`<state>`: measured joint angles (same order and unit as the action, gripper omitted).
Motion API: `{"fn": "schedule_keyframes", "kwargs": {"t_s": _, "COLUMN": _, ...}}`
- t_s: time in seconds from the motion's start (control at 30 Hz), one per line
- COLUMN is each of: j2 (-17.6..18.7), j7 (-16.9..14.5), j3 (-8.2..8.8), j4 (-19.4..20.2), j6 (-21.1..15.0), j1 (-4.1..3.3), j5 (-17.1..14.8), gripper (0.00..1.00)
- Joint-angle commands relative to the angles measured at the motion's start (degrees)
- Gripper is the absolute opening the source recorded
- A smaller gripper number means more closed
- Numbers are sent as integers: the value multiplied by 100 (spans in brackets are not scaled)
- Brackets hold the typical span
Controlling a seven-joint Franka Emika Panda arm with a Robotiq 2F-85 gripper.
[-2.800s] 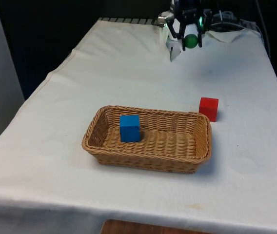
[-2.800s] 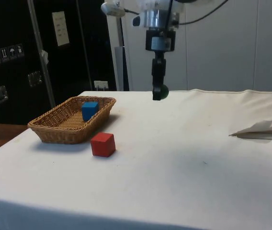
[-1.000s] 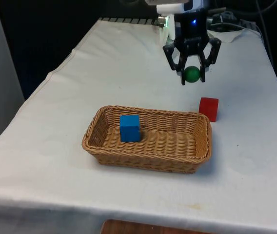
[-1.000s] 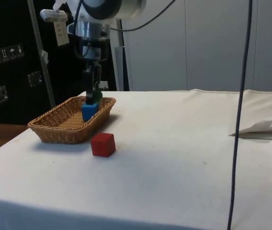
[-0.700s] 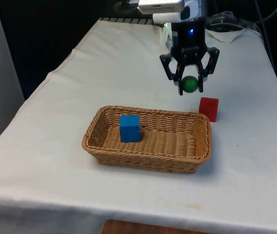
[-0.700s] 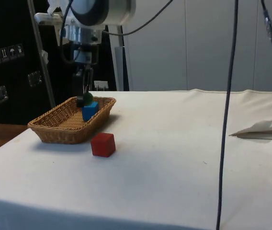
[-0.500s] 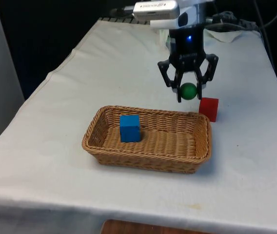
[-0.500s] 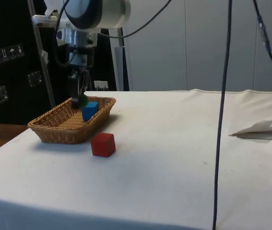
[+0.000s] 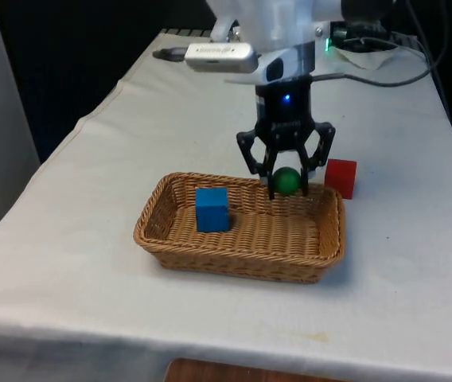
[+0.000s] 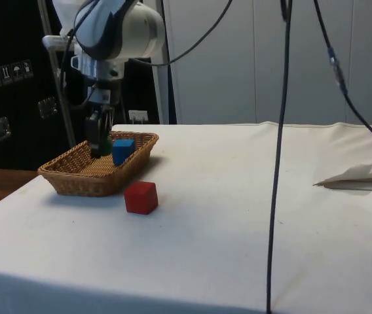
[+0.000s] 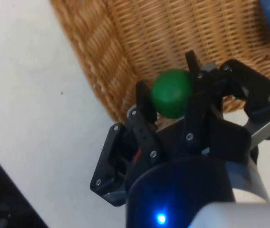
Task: Place all non-red objects into the basket.
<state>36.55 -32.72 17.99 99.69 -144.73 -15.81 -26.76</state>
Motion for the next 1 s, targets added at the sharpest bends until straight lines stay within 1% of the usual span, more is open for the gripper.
{"fn": "schedule_keyframes", "kwargs": {"t_s": 0.0, "j2": 97, "j7": -63, "j3": -40, "j4": -97, "j6": 17, "j1": 69, "j5": -69, "gripper": 0}}
{"fn": "schedule_keyframes", "kwargs": {"t_s": 0.07, "j2": 252, "j7": -120, "j3": -6, "j4": -195, "j6": -23, "j1": 74, "j5": -149, "gripper": 0}}
{"fn": "schedule_keyframes", "kwargs": {"t_s": 0.17, "j2": 384, "j7": -149, "j3": 11, "j4": -269, "j6": -69, "j1": 86, "j5": -201, "gripper": 0}}
{"fn": "schedule_keyframes", "kwargs": {"t_s": 0.2, "j2": 361, "j7": -103, "j3": 57, "j4": -241, "j6": -34, "j1": 40, "j5": -155, "gripper": 0}}
{"fn": "schedule_keyframes", "kwargs": {"t_s": 0.23, "j2": 424, "j7": -155, "j3": 11, "j4": -286, "j6": -86, "j1": 86, "j5": -218, "gripper": 0}}
{"fn": "schedule_keyframes", "kwargs": {"t_s": 0.27, "j2": 458, "j7": -166, "j3": 17, "j4": -304, "j6": -109, "j1": 80, "j5": -246, "gripper": 0}}
{"fn": "schedule_keyframes", "kwargs": {"t_s": 0.47, "j2": 481, "j7": -178, "j3": 29, "j4": -298, "j6": -115, "j1": 74, "j5": -269, "gripper": 0}}
{"fn": "schedule_keyframes", "kwargs": {"t_s": 0.5, "j2": 481, "j7": -138, "j3": 63, "j4": -298, "j6": -92, "j1": 52, "j5": -229, "gripper": 0}}
{"fn": "schedule_keyframes", "kwargs": {"t_s": 0.53, "j2": 481, "j7": -178, "j3": 34, "j4": -298, "j6": -115, "j1": 74, "j5": -269, "gripper": 0}}
{"fn": "schedule_keyframes", "kwargs": {"t_s": 0.57, "j2": 481, "j7": -172, "j3": 34, "j4": -298, "j6": -115, "j1": 74, "j5": -264, "gripper": 5}}
{"fn": "schedule_keyframes", "kwargs": {"t_s": 0.7, "j2": 481, "j7": -172, "j3": 34, "j4": -298, "j6": -103, "j1": 74, "j5": -264, "gripper": 43}}
{"fn": "schedule_keyframes", "kwargs": {"t_s": 0.73, "j2": 481, "j7": -172, "j3": 40, "j4": -298, "j6": -103, "j1": 74, "j5": -264, "gripper": 63}}
{"fn": "schedule_keyframes", "kwargs": {"t_s": 0.77, "j2": 481, "j7": -172, "j3": 40, "j4": -298, "j6": -103, "j1": 74, "j5": -264, "gripper": 73}}
{"fn": "schedule_keyframes", "kwargs": {"t_s": 0.8, "j2": 481, "j7": -138, "j3": 69, "j4": -292, "j6": -86, "j1": 52, "j5": -235, "gripper": 82}}
{"fn": "schedule_keyframes", "kwargs": {"t_s": 0.83, "j2": 481, "j7": -172, "j3": 40, "j4": -298, "j6": -97, "j1": 74, "j5": -264, "gripper": 82}}
{"fn": "schedule_keyframes", "kwargs": {"t_s": 0.87, "j2": 481, "j7": -172, "j3": 40, "j4": -298, "j6": -97, "j1": 74, "j5": -264, "gripper": 92}}
{"fn": "schedule_keyframes", "kwargs": {"t_s": 0.9, "j2": 481, "j7": -172, "j3": 40, "j4": -298, "j6": -97, "j1": 74, "j5": -264, "gripper": 98}}
{"fn": "schedule_keyframes", "kwargs": {"t_s": 0.97, "j2": 481, "j7": -172, "j3": 40, "j4": -298, "j6": -97, "j1": 74, "j5": -264, "gripper": 100}}
